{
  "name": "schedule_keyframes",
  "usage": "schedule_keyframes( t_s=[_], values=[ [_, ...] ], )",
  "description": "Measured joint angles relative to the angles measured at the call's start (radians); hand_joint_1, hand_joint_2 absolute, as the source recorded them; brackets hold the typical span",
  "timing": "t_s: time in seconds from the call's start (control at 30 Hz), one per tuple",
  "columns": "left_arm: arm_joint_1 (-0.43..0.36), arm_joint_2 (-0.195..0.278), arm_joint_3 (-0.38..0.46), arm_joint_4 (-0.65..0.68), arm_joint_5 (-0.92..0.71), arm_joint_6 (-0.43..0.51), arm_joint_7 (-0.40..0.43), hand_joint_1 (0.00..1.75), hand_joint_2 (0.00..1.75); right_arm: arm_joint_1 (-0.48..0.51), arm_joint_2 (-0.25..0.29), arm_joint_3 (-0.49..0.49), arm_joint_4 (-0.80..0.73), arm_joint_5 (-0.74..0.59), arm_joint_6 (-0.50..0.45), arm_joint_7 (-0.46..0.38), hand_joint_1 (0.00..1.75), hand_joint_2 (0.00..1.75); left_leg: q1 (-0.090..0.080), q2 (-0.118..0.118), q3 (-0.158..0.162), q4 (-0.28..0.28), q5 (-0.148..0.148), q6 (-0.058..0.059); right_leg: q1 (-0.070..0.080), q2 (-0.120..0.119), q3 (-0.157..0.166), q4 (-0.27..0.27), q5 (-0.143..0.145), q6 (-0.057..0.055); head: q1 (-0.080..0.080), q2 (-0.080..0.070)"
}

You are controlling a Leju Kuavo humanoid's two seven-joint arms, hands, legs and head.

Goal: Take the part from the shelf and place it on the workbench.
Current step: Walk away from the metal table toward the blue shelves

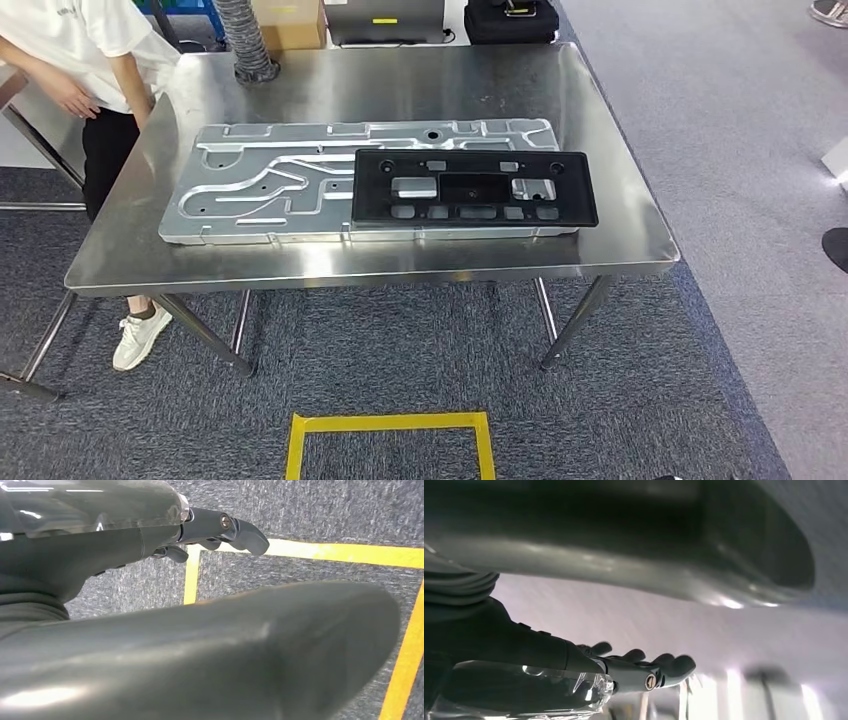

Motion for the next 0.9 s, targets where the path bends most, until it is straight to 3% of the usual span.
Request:
schedule_keyframes(
  t_s=[0.07,0.1,0.13,0.2,0.23,0.27,0.3,0.33,0.4,0.43,0.5,0.67,0.7,0.8,0.83,0.87,0.9],
  values=[
    [0.001,-0.001,-0.001,0.0,-0.005,-0.005,0.004,0.0,0.0,-0.006,0.006,0.001,0.063,0.037,0.052,0.106,0.0,0.0,0.003,0.0,-0.004,0.004,0.005,-0.013,0.002,-0.003,-0.009,-0.006,0.011,-0.017,0.0,0.0],
    [0.002,-0.002,-0.002,0.0,-0.009,-0.008,0.008,0.0,0.0,-0.008,0.011,0.002,0.089,0.051,0.082,0.164,0.0,0.0,0.005,-0.001,-0.011,0.019,-0.015,-0.018,0.001,-0.005,-0.017,-0.008,0.02,-0.026,0.0,0.0],
    [0.005,-0.002,-0.002,0.0,-0.013,-0.01,0.013,0.0,0.0,-0.011,0.018,0.003,0.112,0.056,0.112,0.219,0.0,0.0,0.007,-0.002,-0.023,0.05,-0.052,-0.022,0.0,-0.007,-0.027,-0.01,0.031,-0.035,0.0,0.0],
    [0.007,-0.004,-0.006,0.0,-0.022,-0.011,0.023,0.0,0.0,-0.014,0.037,0.003,0.147,0.051,0.166,0.296,0.0,0.0,0.009,-0.002,-0.054,0.162,-0.155,-0.028,0.002,-0.01,-0.053,-0.01,0.053,-0.046,0.0,0.0],
    [0.007,-0.004,-0.008,0.0,-0.026,-0.01,0.027,0.0,0.0,-0.015,0.048,0.002,0.16,0.047,0.19,0.32,0.0,0.0,0.009,-0.002,-0.065,0.222,-0.191,-0.03,0.005,-0.011,-0.068,-0.009,0.064,-0.048,0.0,0.0],
    [0.007,-0.005,-0.01,0.0,-0.03,-0.01,0.029,0.0,0.0,-0.015,0.057,0.002,0.171,0.043,0.21,0.333,0.0,0.0,0.009,-0.002,-0.067,0.267,-0.205,-0.031,0.007,-0.011,-0.084,-0.007,0.075,-0.048,0.0,0.0],
    [0.007,-0.006,-0.011,0.0,-0.033,-0.009,0.031,0.0,0.0,-0.016,0.065,0.002,0.179,0.041,0.226,0.341,0.0,0.0,0.009,-0.002,-0.055,0.284,-0.193,-0.03,0.008,-0.011,-0.101,-0.005,0.086,-0.048,0.0,0.0],
    [0.007,-0.006,-0.011,0.0,-0.036,-0.008,0.033,0.0,0.0,-0.017,0.072,0.001,0.186,0.037,0.24,0.344,0.0,0.0,0.008,-0.002,-0.025,0.264,-0.165,-0.028,0.009,-0.011,-0.118,-0.001,0.096,-0.047,0.0,0.0],
    [0.005,-0.005,-0.013,0.0,-0.04,-0.008,0.034,0.0,0.0,-0.02,0.085,-0.004,0.196,0.024,0.262,0.345,0.0,0.0,0.006,-0.002,0.079,0.136,-0.119,-0.019,0.012,-0.011,-0.146,0.009,0.114,-0.042,0.0,0.0],
    [0.003,-0.005,-0.014,0.0,-0.041,-0.01,0.034,0.0,0.0,-0.022,0.09,-0.007,0.2,0.018,0.272,0.346,0.0,0.0,0.004,-0.002,0.133,0.056,-0.12,-0.014,0.013,-0.011,-0.155,0.014,0.123,-0.038,0.0,0.0],
    [0.0,-0.004,-0.018,0.0,-0.045,-0.013,0.036,0.0,0.0,-0.027,0.099,-0.014,0.205,0.015,0.287,0.347,0.0,0.0,-0.001,-0.002,0.188,-0.039,-0.14,-0.005,0.015,-0.013,-0.162,0.016,0.139,-0.029,0.0,0.0],
    [0.0,-0.005,-0.021,0.0,-0.049,-0.014,0.039,0.0,0.0,-0.029,0.103,-0.017,0.209,0.019,0.299,0.349,0.0,0.0,-0.002,-0.002,0.183,-0.05,-0.134,0.004,0.014,-0.014,-0.164,0.012,0.156,-0.019,0.0,0.0],
    [0.002,-0.005,-0.024,0.0,-0.053,-0.015,0.043,0.0,0.0,-0.029,0.105,-0.018,0.212,0.022,0.305,0.355,0.0,0.0,0.0,0.001,0.172,-0.052,-0.121,0.013,0.012,-0.011,-0.172,0.031,0.128,-0.014,0.0,0.0],
    [0.004,-0.007,-0.036,0.0,-0.07,-0.019,0.057,0.0,0.0,-0.031,0.114,-0.021,0.224,0.029,0.33,0.371,0.0,0.0,0.003,0.008,0.1,-0.049,-0.058,0.032,0.0,-0.004,-0.219,0.252,-0.044,0.008,0.0,0.0],
    [0.004,-0.008,-0.039,0.0,-0.074,-0.019,0.059,0.0,0.0,-0.031,0.115,-0.021,0.225,0.03,0.338,0.368,0.0,0.0,0.003,0.008,0.076,-0.043,-0.043,0.03,-0.002,-0.004,-0.218,0.309,-0.057,0.012,0.0,0.0],
    [0.004,-0.009,-0.041,0.0,-0.077,-0.019,0.06,0.0,0.0,-0.031,0.116,-0.021,0.226,0.03,0.345,0.363,0.0,0.0,0.004,0.008,0.056,-0.036,-0.032,0.028,-0.005,-0.004,-0.195,0.308,-0.03,0.013,0.0,0.0],
    [0.004,-0.01,-0.044,0.0,-0.079,-0.019,0.062,0.0,0.0,-0.031,0.117,-0.021,0.227,0.03,0.353,0.357,0.0,0.0,0.004,0.008,0.035,-0.028,-0.023,0.024,-0.007,-0.004,-0.155,0.27,-0.001,0.014,0.0,0.0]
  ],
)
